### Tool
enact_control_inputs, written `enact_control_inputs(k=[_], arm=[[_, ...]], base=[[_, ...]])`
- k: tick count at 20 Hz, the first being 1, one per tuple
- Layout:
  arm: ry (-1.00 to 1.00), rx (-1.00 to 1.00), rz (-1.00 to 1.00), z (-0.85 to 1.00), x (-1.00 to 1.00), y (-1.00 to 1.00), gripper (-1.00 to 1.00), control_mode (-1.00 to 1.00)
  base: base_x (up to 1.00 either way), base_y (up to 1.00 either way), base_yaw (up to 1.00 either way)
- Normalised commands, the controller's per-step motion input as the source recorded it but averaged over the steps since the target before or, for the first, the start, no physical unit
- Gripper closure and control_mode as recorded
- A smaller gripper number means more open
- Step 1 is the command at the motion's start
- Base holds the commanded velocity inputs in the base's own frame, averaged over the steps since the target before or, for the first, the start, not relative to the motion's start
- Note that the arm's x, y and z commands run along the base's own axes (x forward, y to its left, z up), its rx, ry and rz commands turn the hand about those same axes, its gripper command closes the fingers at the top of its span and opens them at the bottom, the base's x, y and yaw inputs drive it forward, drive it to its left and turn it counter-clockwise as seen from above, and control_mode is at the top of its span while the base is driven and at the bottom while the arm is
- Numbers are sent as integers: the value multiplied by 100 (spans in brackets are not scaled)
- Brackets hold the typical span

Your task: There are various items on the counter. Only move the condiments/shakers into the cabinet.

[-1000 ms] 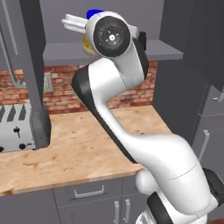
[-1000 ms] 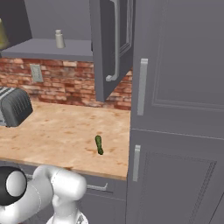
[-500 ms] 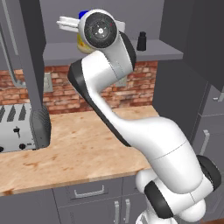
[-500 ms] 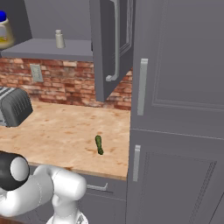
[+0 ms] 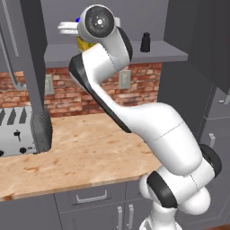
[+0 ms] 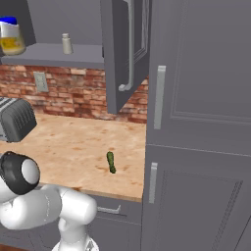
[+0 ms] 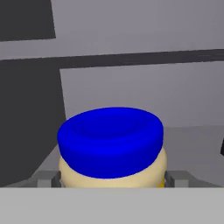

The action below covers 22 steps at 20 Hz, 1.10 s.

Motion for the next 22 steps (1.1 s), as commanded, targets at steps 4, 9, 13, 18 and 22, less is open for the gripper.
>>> enact_control_inputs(k=[4, 9, 13, 18, 22], arm=[[0, -7, 0, -23, 41, 16, 100, -100], [0, -2, 0, -22, 38, 6, 100, -100], [0, 0, 0, -12, 44, 0, 100, -100], [-1, 0, 0, -10, 49, 0, 100, -100], [-1, 0, -1, -12, 43, 1, 100, -100]], base=[[0, 0, 0], [0, 0, 0], [0, 0, 0], [0, 0, 0], [0, 0, 0]])
